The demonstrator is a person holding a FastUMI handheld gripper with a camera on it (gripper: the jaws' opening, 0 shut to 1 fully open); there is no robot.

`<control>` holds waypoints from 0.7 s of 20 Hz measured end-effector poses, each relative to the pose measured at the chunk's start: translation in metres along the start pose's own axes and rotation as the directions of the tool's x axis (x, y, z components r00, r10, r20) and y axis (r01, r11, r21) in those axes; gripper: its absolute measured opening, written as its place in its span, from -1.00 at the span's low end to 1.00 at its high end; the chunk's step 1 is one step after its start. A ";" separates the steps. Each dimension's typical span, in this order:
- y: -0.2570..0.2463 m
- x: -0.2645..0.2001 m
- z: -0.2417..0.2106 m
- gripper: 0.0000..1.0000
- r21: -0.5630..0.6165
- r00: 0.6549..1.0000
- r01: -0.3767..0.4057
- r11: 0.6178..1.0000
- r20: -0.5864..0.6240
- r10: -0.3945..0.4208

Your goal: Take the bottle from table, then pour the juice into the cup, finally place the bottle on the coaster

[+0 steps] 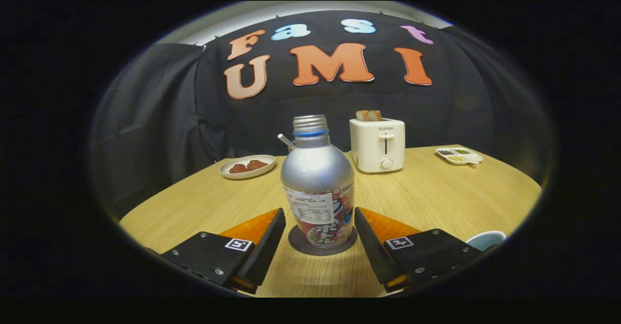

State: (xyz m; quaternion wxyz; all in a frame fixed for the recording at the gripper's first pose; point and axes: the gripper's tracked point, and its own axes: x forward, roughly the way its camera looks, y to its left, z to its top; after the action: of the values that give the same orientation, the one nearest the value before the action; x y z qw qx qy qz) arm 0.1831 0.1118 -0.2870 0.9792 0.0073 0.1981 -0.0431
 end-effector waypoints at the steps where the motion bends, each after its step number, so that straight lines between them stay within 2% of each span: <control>1: -0.002 -0.005 0.005 0.71 -0.014 1.000 0.007 1.000 0.013 -0.007; 7: 0.002 -0.050 0.050 0.74 -0.005 0.994 -0.025 1.000 0.109 0.025; 10: 0.006 -0.074 0.071 0.75 0.016 0.987 -0.074 0.997 0.144 0.071; 14: -0.005 -0.100 0.091 0.75 -0.057 0.978 -0.047 0.997 0.201 0.058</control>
State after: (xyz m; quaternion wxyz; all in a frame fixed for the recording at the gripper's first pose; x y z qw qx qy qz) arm 0.1265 0.1119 -0.1642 0.9949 -0.0174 0.0981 -0.0124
